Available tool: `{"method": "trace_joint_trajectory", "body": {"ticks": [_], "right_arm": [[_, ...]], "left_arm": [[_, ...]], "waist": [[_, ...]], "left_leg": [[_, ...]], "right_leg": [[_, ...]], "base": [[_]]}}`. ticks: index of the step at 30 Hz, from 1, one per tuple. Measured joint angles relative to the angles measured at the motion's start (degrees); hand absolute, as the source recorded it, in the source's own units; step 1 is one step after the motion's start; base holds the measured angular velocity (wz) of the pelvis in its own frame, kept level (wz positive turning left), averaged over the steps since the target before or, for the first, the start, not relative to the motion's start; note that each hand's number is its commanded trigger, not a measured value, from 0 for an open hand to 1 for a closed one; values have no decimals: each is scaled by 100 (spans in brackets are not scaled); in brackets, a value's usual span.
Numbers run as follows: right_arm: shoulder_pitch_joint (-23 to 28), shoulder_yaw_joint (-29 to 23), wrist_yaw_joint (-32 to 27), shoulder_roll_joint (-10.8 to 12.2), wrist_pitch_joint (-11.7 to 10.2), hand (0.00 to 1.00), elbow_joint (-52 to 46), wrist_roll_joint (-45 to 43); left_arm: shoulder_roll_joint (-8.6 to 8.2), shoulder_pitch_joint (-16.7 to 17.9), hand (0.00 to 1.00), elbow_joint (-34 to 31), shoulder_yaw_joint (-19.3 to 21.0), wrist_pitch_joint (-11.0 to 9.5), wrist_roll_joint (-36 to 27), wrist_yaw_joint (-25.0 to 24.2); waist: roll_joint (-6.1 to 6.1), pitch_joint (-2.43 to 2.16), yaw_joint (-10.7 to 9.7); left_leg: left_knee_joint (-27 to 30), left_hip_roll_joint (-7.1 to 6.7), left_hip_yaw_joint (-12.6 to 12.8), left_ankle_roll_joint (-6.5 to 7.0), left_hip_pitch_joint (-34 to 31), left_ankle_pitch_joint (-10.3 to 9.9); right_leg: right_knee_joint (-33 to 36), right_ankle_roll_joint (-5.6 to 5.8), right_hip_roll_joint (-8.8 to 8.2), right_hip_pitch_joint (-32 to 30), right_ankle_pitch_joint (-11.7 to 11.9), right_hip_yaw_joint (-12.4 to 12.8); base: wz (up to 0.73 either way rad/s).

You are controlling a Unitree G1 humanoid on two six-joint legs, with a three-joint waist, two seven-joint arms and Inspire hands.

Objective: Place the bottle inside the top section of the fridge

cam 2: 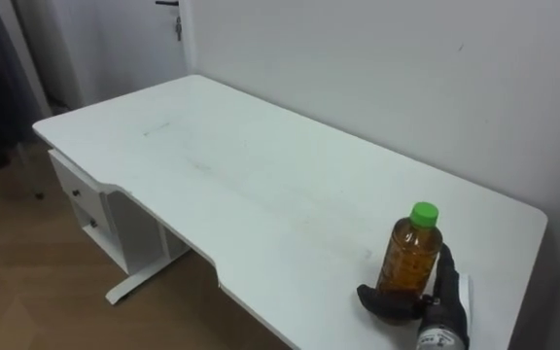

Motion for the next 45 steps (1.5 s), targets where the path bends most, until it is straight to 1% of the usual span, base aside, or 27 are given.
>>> {"method": "trace_joint_trajectory", "body": {"ticks": [9, 11, 14, 19, 20, 21, 22, 23, 24, 32, 37, 41, 45], "right_arm": [[-21, -1, 25, -20, -25, 0, -13, 101], [-24, 0, 28, -25, -37, 0, -25, 180], [-25, -1, 76, -52, -55, 0, -39, 286], [-26, 2, 149, -72, -55, 0, -107, 494], [-26, 2, 148, -72, -55, 15, -160, 625], [-26, 2, 147, -72, -55, 46, -235, 788], [-26, 2, 146, -72, -56, 72, -265, 851], [-26, 2, 142, -72, -62, 82, -308, 987], [-26, 2, 141, -75, -63, 100, -342, 1070], [-25, 0, 142, -106, -68, 100, -760, 1620], [-23, 0, 150, -116, -68, 100, -819, 1646], [-6, 5, 193, -118, -58, 100, -819, 1646], [-6, 5, 198, -118, -55, 100, -819, 1648]], "left_arm": [[7, 11, 0, -14, -84, -12, -19, 0], [12, 16, 0, -10, -109, -32, -51, 0], [24, 37, 0, -3, -108, -117, -95, 0], [29, 40, 0, 6, -105, -129, -95, 0], [32, 54, 0, 2, -105, -130, -94, 0], [33, 64, 0, 1, -105, -130, -94, 0], [34, 64, 0, 1, -105, -130, -93, 0], [36, 64, 0, -1, -103, -139, -93, 0], [40, 65, 0, -1, -103, -158, -93, 0], [52, 75, 0, -12, -99, -235, -95, 1], [47, 81, 0, -7, -76, -234, -94, 0], [35, 104, 0, -6, 36, -223, -97, 0], [29, 109, 0, -6, 37, -214, -97, 0]], "waist": [[19, 10, -3], [17, 7, 1], [15, 6, 2], [11, 2, 52], [9, 1, 57], [7, 0, 66], [7, -1, 70], [6, -1, 80], [5, -2, 81], [-1, -5, 70], [2, -5, 86], [9, -3, 99], [12, -4, 109]], "left_leg": [[10, 3, 7, 1, -13, -1], [11, 4, 30, 1, -11, -1], [12, 5, 48, 1, -5, 0], [-6, 16, 72, 1, 54, 1], [-12, 16, 66, 1, 64, 1], [-21, 19, 64, 1, 74, 1], [-23, 19, 65, 1, 78, 1], [-28, 19, 68, 1, 85, 1], [-28, 17, 67, 1, 86, 1], [-24, 19, 104, 1, 101, 1], [-28, 25, 138, 2, 143, 1], [-75, 28, 168, 4, 212, 2], [-108, 32, 201, 4, 254, 3]], "right_leg": [[2, 1, 0, -7, 1, 8], [6, 1, 5, -7, 1, 18], [12, 1, 5, -6, 1, 25], [13, 0, 6, 4, 1, 68], [13, 0, 7, 12, 1, 80], [13, 0, 10, 12, 1, 102], [12, 0, 9, 15, 1, 107], [13, 0, 9, 24, 1, 107], [12, 0, 8, 34, 1, 104], [9, 0, 7, 65, 1, 106], [9, 0, 10, 66, 1, 162], [6, 1, 6, 93, 1, 210], [-2, 1, 3, 103, 1, 246]], "base": [[0], [0], [0], [-3], [0], [-4], [-4], [0], [0], [0], [-2], [-5], [-2]]}}
